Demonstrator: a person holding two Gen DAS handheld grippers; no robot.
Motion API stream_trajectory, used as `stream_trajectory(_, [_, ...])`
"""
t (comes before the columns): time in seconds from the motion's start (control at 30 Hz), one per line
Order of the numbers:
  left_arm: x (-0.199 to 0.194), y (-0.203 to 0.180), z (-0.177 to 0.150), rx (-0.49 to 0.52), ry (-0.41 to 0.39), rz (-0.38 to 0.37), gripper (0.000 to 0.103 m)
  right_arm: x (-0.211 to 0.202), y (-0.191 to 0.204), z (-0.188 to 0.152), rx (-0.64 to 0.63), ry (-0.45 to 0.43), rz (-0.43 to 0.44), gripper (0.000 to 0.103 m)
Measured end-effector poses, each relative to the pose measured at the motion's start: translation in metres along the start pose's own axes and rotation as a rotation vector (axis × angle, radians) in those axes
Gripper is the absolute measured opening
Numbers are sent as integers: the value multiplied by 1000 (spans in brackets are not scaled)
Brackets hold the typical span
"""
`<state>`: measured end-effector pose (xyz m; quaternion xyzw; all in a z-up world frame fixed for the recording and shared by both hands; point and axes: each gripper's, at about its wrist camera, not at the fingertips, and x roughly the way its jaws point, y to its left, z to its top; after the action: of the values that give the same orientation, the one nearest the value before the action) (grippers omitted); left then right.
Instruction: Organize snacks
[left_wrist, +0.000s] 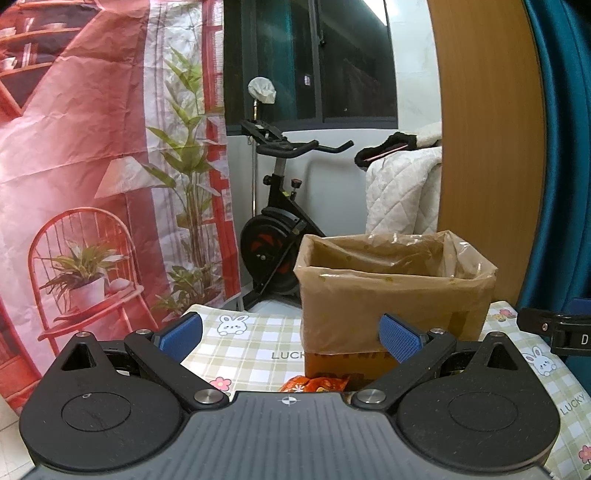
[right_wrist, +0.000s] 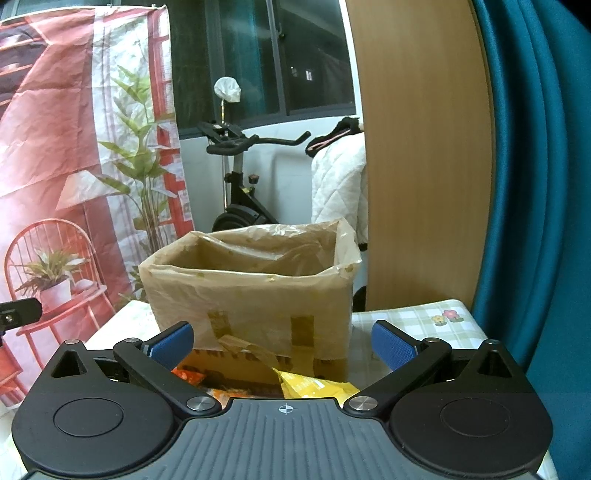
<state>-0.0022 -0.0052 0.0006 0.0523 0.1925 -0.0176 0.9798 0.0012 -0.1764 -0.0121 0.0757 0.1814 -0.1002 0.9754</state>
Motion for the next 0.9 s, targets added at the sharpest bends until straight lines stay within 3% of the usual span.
stream_trajectory(0.9, [0, 4, -3, -29, 14, -13, 103, 4, -11, 1, 2, -9, -5, 103])
